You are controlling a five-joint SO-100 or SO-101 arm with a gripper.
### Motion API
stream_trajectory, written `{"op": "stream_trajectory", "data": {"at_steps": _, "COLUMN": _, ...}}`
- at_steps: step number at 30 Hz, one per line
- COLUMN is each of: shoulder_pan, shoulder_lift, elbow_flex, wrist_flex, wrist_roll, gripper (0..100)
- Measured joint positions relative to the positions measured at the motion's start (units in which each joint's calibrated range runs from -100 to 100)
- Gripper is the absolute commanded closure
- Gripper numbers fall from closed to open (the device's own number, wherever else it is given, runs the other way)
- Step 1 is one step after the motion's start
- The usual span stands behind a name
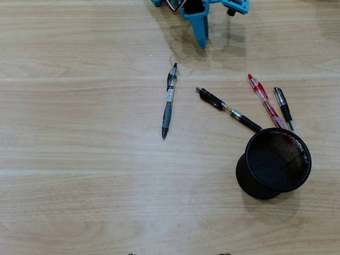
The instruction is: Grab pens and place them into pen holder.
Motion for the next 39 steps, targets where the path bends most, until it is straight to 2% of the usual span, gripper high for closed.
{"op": "stream_trajectory", "data": {"at_steps": 28, "shoulder_pan": 2.28, "shoulder_lift": 1.44, "elbow_flex": 0.18, "wrist_flex": -1.38, "wrist_roll": 0.16, "gripper": 84}}
{"op": "stream_trajectory", "data": {"at_steps": 33, "shoulder_pan": 8.78, "shoulder_lift": 16.08, "elbow_flex": -10.09, "wrist_flex": -5.17, "wrist_roll": 0.42, "gripper": 83}}
{"op": "stream_trajectory", "data": {"at_steps": 39, "shoulder_pan": 17.90, "shoulder_lift": 52.81, "elbow_flex": -46.48, "wrist_flex": -5.86, "wrist_roll": -1.25, "gripper": 70}}
